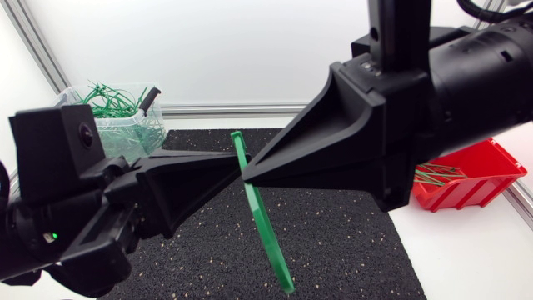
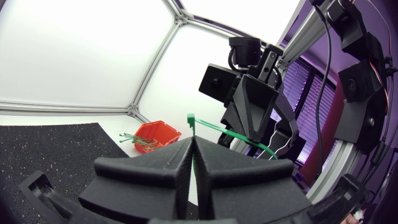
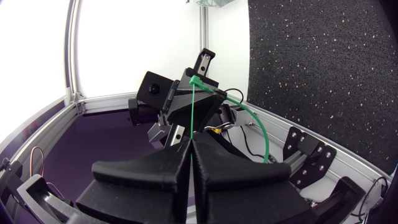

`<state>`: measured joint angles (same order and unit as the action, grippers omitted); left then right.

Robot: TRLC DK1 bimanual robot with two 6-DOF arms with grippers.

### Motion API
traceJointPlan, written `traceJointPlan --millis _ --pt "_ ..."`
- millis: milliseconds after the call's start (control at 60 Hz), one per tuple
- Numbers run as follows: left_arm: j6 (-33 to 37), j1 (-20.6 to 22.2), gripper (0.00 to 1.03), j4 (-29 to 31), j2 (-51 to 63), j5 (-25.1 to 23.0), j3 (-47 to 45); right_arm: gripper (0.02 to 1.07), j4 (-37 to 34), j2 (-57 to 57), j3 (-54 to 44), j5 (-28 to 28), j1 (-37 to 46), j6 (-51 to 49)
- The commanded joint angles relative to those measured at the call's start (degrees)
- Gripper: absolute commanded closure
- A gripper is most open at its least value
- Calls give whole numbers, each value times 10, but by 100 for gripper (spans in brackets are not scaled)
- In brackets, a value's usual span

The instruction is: Take a green cable tie from the red box, thread the tail through the head to close it, then place it in the transparent bin on the left.

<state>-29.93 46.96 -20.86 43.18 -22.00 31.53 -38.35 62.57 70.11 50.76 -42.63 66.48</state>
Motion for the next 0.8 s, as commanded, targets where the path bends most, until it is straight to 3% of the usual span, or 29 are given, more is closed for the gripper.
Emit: traceJointPlan --millis 0,233,400,783 --pt "5 5 100 -5 -3 -1 -8 102 7 1 -15 -4 2 17" --pt "22 23 100 -6 -5 18 -5 102 12 16 -13 0 1 20" --pt "59 52 100 -5 -16 64 -5 102 10 31 -10 0 1 23" --pt "73 61 100 -1 -29 79 -13 102 0 21 8 0 9 27"
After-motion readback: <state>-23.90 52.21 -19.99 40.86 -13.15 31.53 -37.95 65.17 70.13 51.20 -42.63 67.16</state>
